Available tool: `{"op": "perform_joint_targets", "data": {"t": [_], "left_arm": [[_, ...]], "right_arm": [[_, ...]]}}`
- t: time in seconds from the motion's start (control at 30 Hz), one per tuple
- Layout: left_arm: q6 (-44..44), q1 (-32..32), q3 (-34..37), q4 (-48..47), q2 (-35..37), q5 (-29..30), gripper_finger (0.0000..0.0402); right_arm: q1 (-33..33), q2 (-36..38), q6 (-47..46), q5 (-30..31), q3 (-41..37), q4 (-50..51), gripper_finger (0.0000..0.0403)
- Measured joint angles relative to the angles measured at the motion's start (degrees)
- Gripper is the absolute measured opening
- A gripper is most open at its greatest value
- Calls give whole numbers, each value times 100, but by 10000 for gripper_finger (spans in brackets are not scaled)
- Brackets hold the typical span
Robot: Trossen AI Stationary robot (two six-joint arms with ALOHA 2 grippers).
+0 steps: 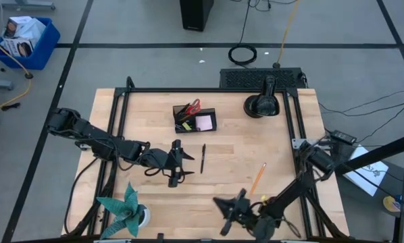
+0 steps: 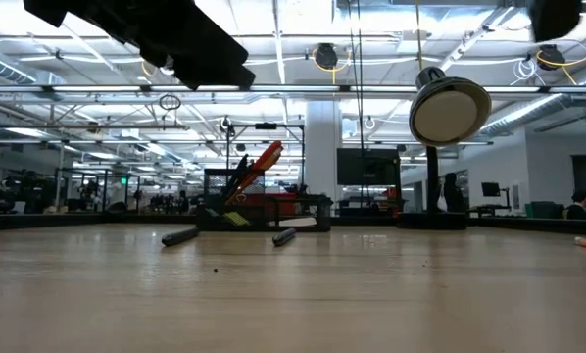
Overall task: Pick and place office supplies into organizer
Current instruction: Put the orange pencil into the black desk organizer
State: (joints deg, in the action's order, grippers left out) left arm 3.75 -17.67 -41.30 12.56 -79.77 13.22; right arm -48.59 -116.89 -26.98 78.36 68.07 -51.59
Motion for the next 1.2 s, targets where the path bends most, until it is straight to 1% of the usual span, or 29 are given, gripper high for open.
{"op": "perform_joint_targets", "data": {"t": [0.07, 0.17, 0.3, 0.37, 0.43, 0.5, 0.57, 0.63, 0.77, 0.83, 0.9, 0.93, 1.03, 1.13, 1.2], "left_arm": [[45, 0, 0, -13, 0, -12, 257], [0, 0, 0, -14, 0, -14, 257], [0, 0, 0, 126, 0, -16, 257], [-3, 0, -2, 270, 0, -16, 257], [-64, 0, -2, 371, 0, -18, 257], [-214, 2, -2, 472, 0, -21, 257], [-302, 11, -2, 541, 0, -12, 257], [-276, 13, -2, 566, 0, -12, 257], [-234, 13, -2, 512, 0, -3, 257], [-178, 13, -2, 418, 0, 11, 257], [-91, 10, -2, 349, 0, 13, 257], [-60, 0, -2, 349, 0, 11, 257], [-61, -29, -2, 357, 0, -95, 257], [-61, -52, -2, 352, 0, -117, 257], [-61, -51, -2, 336, 0, -121, 257]], "right_arm": [[40, -205, -345, -447, 196, 1, 0], [-64, -423, -835, -450, 341, 511, 0], [-291, -587, -1695, 309, 328, 1786, 0], [-357, -695, -2359, 570, 330, 2276, 0], [-357, -871, -2680, 407, 328, 2409, 0], [-327, -1019, -2709, 29, 326, 2411, 0], [-315, -1146, -2923, -42, 342, 2272, 0], [-316, -1246, -2898, 140, 376, 2269, 0], [-315, -1166, -2559, 799, 356, 2248, 0], [-316, -1100, -2302, 1068, 356, 2045, 0], [-290, -1099, -1817, 1133, 356, 1618, 0], [-275, -1103, -1533, 1047, 356, 1397, 0], [-170, -1103, -846, 260, 361, 895, 0], [-43, -1103, -676, -541, 361, 817, 0], [-16, -1103, -727, -616, 361, 920, 0]]}}
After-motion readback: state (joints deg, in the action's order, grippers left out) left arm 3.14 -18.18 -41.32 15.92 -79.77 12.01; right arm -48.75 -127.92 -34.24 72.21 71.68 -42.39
